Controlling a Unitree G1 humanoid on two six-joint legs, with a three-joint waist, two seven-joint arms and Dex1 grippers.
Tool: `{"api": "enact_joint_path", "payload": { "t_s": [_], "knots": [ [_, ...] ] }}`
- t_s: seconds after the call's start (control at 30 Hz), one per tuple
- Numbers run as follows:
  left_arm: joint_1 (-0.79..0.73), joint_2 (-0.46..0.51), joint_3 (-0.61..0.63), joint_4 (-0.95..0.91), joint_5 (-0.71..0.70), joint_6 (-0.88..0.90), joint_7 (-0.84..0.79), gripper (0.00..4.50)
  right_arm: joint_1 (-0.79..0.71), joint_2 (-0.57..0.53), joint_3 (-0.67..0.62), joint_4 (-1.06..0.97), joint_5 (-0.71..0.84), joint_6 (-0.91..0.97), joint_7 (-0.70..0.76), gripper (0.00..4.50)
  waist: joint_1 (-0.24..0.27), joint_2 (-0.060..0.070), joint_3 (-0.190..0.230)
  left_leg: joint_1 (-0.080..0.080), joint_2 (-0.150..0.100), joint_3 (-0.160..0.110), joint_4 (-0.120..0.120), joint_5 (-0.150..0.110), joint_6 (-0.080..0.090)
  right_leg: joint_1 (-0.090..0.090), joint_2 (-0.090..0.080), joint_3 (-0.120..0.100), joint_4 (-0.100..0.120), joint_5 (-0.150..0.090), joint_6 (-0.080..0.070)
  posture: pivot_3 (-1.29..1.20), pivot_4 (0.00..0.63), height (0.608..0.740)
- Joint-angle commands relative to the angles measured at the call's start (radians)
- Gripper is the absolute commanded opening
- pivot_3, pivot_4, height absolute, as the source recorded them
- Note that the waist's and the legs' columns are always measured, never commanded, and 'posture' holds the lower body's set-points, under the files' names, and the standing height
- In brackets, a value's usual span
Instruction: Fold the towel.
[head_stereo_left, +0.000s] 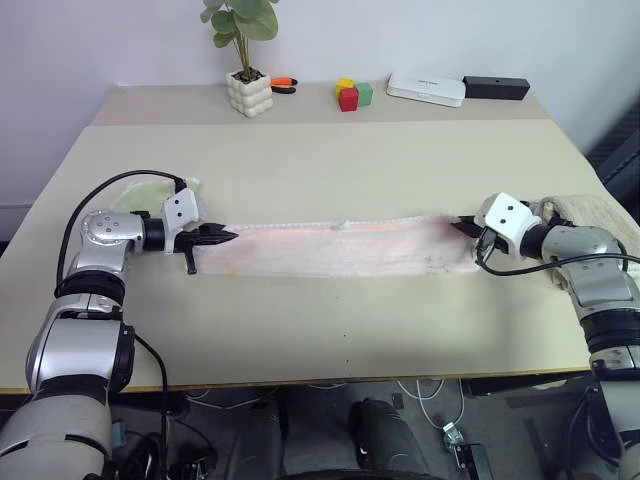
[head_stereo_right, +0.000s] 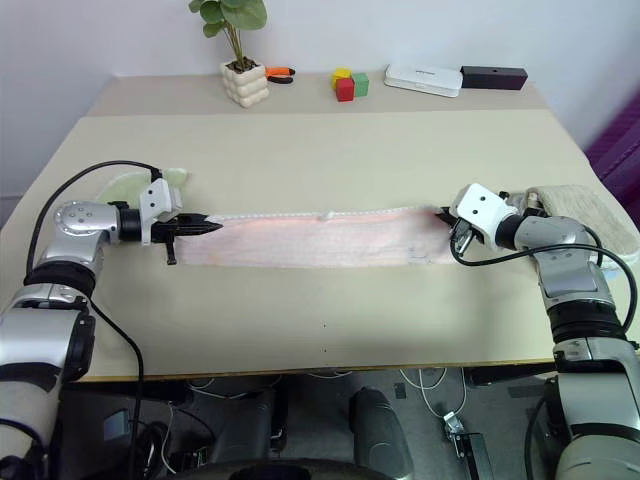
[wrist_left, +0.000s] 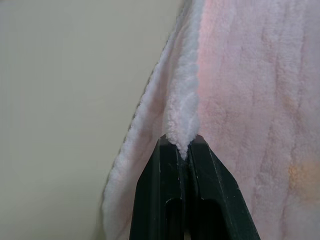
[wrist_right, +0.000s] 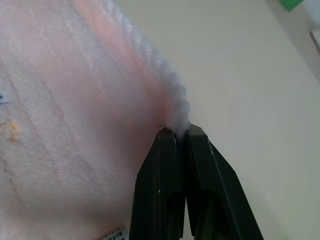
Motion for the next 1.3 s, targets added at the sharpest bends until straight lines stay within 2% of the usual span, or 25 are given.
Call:
{"api": "enact_joint_path", "payload": {
  "t_s": [0.03, 0.17, 0.27, 0.3, 0.4, 0.5, 0.53, 0.63, 0.87, 1.03, 1.13, 1.3],
  "knots": [
    [-0.013, -0.002, 0.018, -0.002, 0.007, 0.015, 0.014, 0.04, -0.046, 0.007, -0.007, 0.014, -0.010, -0.017, -0.025, 0.00, -0.001, 0.000, 0.000, 0.000, 0.000, 0.000, 0.000, 0.000, 0.000, 0.000, 0.000, 0.000, 0.000, 0.000, 0.000, 0.00, 0.150, 0.740],
    [-0.020, -0.007, 0.023, 0.005, 0.012, 0.048, 0.032, 0.04, -0.060, 0.021, -0.002, 0.037, -0.020, -0.023, -0.038, 0.00, -0.001, 0.000, 0.000, 0.000, 0.000, 0.000, 0.000, 0.000, 0.000, 0.000, 0.000, 0.000, 0.000, 0.000, 0.000, 0.00, 0.150, 0.740],
    [-0.036, -0.012, 0.038, 0.013, -0.001, 0.101, 0.029, 0.92, -0.065, 0.034, -0.010, 0.048, -0.002, 0.001, -0.019, 0.00, -0.001, 0.000, 0.000, 0.000, 0.000, 0.000, 0.000, 0.000, 0.000, 0.000, 0.000, 0.000, 0.000, 0.000, 0.000, 0.00, 0.150, 0.740],
    [-0.037, -0.012, 0.038, 0.012, -0.001, 0.107, 0.020, 1.35, -0.065, 0.035, -0.008, 0.048, -0.002, 0.000, -0.012, 0.00, 0.000, 0.000, 0.000, 0.000, 0.000, 0.000, 0.000, 0.000, 0.000, 0.000, 0.000, 0.000, 0.000, 0.000, 0.000, 0.00, 0.150, 0.740],
    [-0.034, -0.011, 0.041, 0.004, 0.007, 0.098, 0.026, 2.87, -0.067, 0.041, -0.014, 0.047, 0.003, 0.014, -0.010, 0.93, -0.001, 0.000, 0.000, 0.000, 0.000, 0.000, 0.000, 0.000, 0.000, 0.000, 0.000, 0.000, 0.000, 0.000, 0.000, 0.00, 0.150, 0.740],
    [-0.033, -0.007, 0.035, 0.001, 0.024, 0.089, 0.056, 4.45, -0.072, 0.039, -0.014, 0.057, -0.008, 0.022, -0.028, 2.46, -0.002, 0.000, 0.000, 0.000, 0.000, 0.000, 0.000, 0.000, 0.000, 0.000, 0.000, 0.000, 0.000, 0.000, 0.000, 0.00, 0.150, 0.740],
    [-0.033, -0.006, 0.033, 0.001, 0.029, 0.083, 0.067, 4.50, -0.073, 0.038, -0.013, 0.059, -0.011, 0.021, -0.030, 2.89, -0.002, 0.000, 0.000, 0.000, 0.000, 0.000, 0.000, 0.000, 0.000, 0.000, 0.000, 0.000, 0.000, 0.000, 0.000, 0.00, 0.150, 0.740],
    [-0.059, -0.023, 0.071, -0.002, -0.020, 0.156, 0.055, 4.50, -0.073, 0.036, -0.008, 0.059, -0.021, 0.021, -0.042, 4.47, -0.001, 0.000, 0.000, 0.000, 0.000, 0.000, 0.000, 0.000, 0.000, 0.000, 0.000, 0.000, 0.000, 0.000, 0.000, 0.00, 0.150, 0.740],
    [-0.075, -0.051, 0.150, -0.093, -0.109, 0.275, 0.019, 4.50, -0.070, 0.046, -0.019, 0.036, -0.009, 0.050, -0.058, 4.47, -0.003, 0.000, 0.000, 0.000, 0.000, 0.000, 0.000, 0.000, 0.000, 0.000, 0.000, 0.000, 0.000, 0.000, 0.000, 0.00, 0.150, 0.740],
    [-0.091, -0.040, 0.186, -0.185, -0.162, 0.363, 0.009, 4.50, -0.080, 0.062, -0.070, -0.025, 0.065, 0.125, -0.060, 4.47, -0.005, 0.000, 0.000, 0.000, 0.000, -0.001, 0.000, 0.000, 0.000, 0.000, 0.000, 0.000, 0.000, 0.000, 0.000, 0.00, 0.150, 0.740],
    [-0.091, -0.045, 0.216, -0.258, -0.212, 0.458, 0.016, 3.62, -0.078, 0.082, -0.099, -0.106, 0.110, 0.182, -0.077, 3.59, -0.005, 0.000, 0.000, 0.000, 0.000, -0.001, 0.000, 0.000, 0.000, 0.000, 0.000, 0.000, 0.001, 0.000, 0.000, 0.00, 0.150, 0.740],
    [0.004, -0.123, 0.239, -0.526, -0.319, 0.669, 0.092, 1.07, -0.055, 0.170, -0.142, -0.324, 0.177, 0.317, -0.187, 1.03, -0.002, 0.000, 0.000, 0.000, 0.000, -0.002, 0.000, 0.000, 0.000, 0.000, 0.000, 0.000, 0.001, 0.000, 0.000, 0.00, 0.150, 0.740]
  ]
}}
